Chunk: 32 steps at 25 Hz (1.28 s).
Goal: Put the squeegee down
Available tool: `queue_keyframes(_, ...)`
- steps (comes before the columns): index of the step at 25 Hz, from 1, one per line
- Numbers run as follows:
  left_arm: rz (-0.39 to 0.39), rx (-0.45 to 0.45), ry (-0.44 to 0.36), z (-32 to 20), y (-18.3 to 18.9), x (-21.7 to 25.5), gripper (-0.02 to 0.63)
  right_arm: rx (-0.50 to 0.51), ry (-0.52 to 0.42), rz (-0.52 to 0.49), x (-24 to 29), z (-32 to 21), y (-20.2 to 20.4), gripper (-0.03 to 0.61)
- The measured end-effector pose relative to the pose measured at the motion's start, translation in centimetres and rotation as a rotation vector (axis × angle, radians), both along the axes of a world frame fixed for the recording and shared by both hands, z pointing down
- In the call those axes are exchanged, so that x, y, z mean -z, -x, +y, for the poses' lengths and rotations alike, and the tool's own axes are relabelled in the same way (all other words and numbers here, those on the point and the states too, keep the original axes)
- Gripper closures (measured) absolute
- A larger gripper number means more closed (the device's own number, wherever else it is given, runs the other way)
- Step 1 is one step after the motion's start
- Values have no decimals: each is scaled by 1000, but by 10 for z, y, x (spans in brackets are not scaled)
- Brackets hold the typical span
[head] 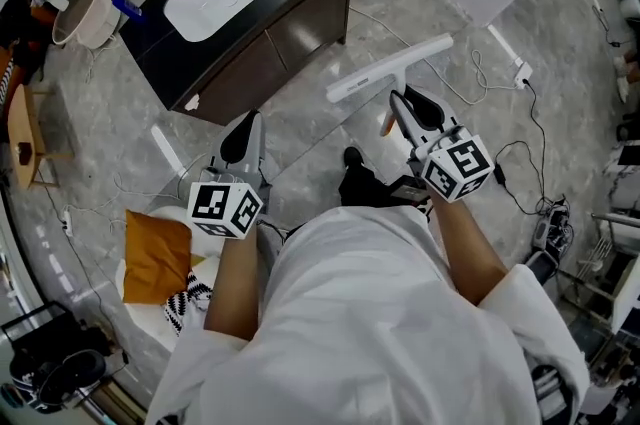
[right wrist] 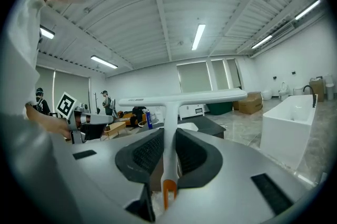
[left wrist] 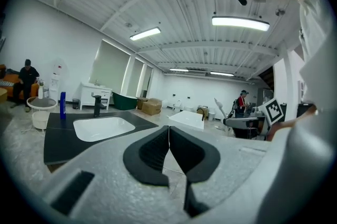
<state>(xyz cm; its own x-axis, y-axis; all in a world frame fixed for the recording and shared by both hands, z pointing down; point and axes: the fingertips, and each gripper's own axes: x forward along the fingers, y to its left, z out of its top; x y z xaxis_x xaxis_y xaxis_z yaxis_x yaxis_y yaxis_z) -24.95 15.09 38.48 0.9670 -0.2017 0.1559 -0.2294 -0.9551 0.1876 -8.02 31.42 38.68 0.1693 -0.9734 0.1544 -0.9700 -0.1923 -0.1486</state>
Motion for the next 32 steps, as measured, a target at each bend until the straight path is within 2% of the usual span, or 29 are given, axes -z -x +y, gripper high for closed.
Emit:
queue_keyframes(9,-4,39,30,-47,-115,18,597,53,7,-39,8,-52,-121,508)
queue_keyframes(14,-5,64,35,-65,-161,17,597,84,5,-63,1,-77,-175,507)
queue_keyframes(19,-21,89,47,-81,-186,10,597,116,11,-83,-7,-103,-203,507)
queue_keyframes(24,-32,113,62,-101,-194,1,597,143,21,-104,-18,-129,-213,508)
queue_keyframes(32,-41,105,88,-147,-222,-17,597,141,51,-124,-33,-179,-238,508)
